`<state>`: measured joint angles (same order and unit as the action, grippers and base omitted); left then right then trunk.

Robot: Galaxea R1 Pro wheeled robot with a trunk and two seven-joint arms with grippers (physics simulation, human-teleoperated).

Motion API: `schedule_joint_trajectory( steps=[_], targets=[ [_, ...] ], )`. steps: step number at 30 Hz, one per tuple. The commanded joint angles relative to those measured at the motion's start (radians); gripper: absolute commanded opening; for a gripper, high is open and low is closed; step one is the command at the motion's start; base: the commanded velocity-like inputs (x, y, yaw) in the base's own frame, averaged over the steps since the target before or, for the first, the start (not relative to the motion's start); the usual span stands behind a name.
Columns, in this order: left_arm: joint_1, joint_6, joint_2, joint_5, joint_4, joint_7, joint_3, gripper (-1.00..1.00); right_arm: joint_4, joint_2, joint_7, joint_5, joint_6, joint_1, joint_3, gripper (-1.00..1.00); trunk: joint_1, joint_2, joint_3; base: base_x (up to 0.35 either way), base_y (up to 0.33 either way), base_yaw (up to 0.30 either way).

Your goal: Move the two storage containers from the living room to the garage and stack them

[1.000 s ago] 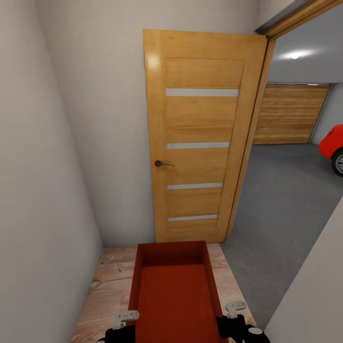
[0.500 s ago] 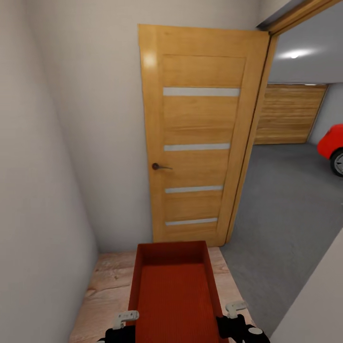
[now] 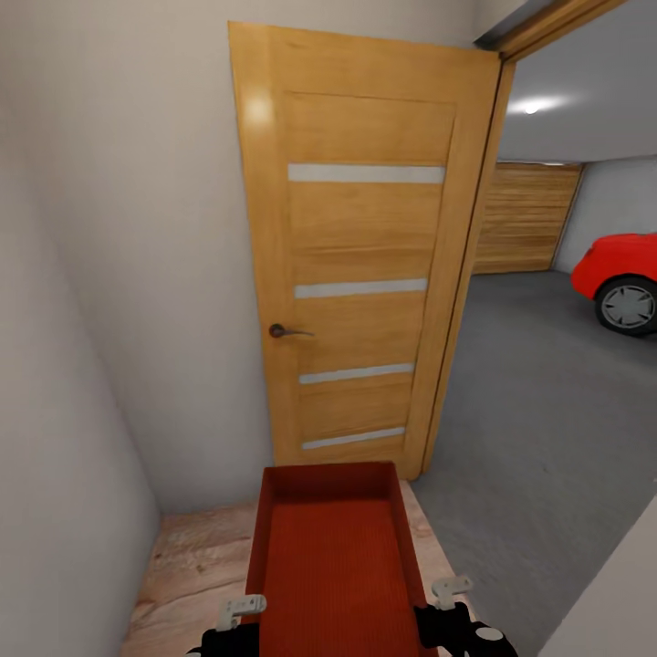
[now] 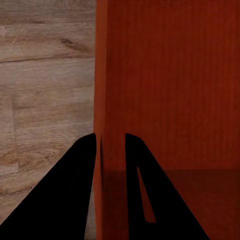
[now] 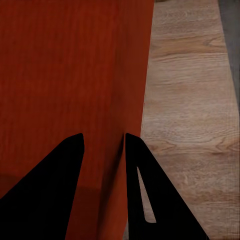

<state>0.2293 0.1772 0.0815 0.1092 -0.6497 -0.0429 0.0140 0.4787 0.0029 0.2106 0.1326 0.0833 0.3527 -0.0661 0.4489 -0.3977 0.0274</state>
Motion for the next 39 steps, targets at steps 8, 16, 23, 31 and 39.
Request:
schedule_joint_trajectory(
  steps=[8,16,23,31,39],
  targets=[
    [0.001,-0.030,-0.023,-0.002,-0.004,0.051,-0.078,-1.00,0.000,0.000,0.058,0.007,0.006,0.000,-0.003,-1.00,0.001,-0.002,0.002,0.268,0.228,-0.002],
    [0.001,-0.031,-0.022,-0.002,-0.004,0.051,-0.078,-1.00,0.000,0.000,0.058,0.007,0.007,0.000,-0.003,-1.00,0.001,-0.002,0.002,0.234,0.199,-0.006],
    [0.001,-0.031,-0.022,-0.002,-0.004,0.051,-0.080,-1.00,0.000,0.000,0.058,0.007,0.007,0.000,-0.003,-1.00,0.001,-0.002,0.002,0.026,0.022,-0.217],
    [0.001,-0.031,-0.023,-0.002,-0.004,0.051,-0.080,-1.00,0.000,0.000,0.058,0.007,0.007,0.000,-0.003,-1.00,0.001,-0.002,0.002,0.001,0.001,-0.274],
    [0.001,-0.031,-0.023,-0.002,-0.004,0.051,-0.080,-1.00,0.000,0.000,0.058,0.007,0.007,0.000,-0.003,-1.00,0.001,-0.002,0.002,0.000,0.000,-0.276]
  ],
)
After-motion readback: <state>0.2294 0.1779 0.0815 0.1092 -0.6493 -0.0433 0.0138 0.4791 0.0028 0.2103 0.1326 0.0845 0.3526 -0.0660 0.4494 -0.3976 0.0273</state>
